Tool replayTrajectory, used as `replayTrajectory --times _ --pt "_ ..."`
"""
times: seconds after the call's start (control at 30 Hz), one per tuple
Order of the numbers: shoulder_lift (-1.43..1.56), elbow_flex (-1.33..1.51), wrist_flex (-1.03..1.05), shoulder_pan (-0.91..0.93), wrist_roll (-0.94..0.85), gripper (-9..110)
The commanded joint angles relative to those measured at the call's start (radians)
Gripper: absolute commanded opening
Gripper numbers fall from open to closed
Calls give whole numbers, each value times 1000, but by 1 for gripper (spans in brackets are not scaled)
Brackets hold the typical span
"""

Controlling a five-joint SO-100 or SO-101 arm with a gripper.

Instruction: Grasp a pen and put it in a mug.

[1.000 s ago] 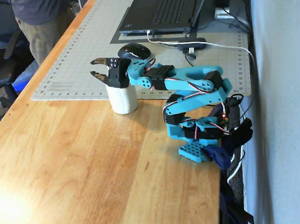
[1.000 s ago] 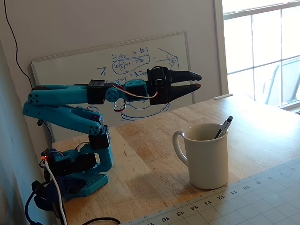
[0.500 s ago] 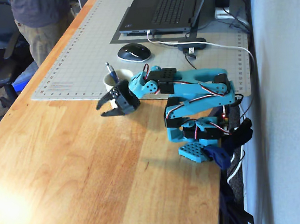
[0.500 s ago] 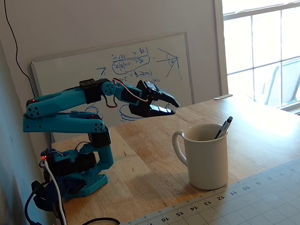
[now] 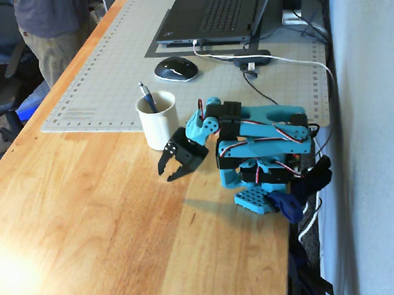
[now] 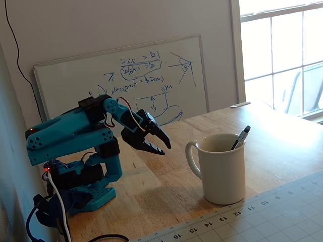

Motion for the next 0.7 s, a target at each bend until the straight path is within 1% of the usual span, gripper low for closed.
replayTrajectory --times 0.0,0.1,0.27,0.33,0.53,0.67 --pt "72 29 18 5 -11 7" --pt "77 18 46 -6 -9 7" --pt "97 18 170 -6 -11 7" --pt "97 18 181 -6 -21 7" --pt "98 18 181 11 -155 7" --pt "98 20 183 48 -192 7"
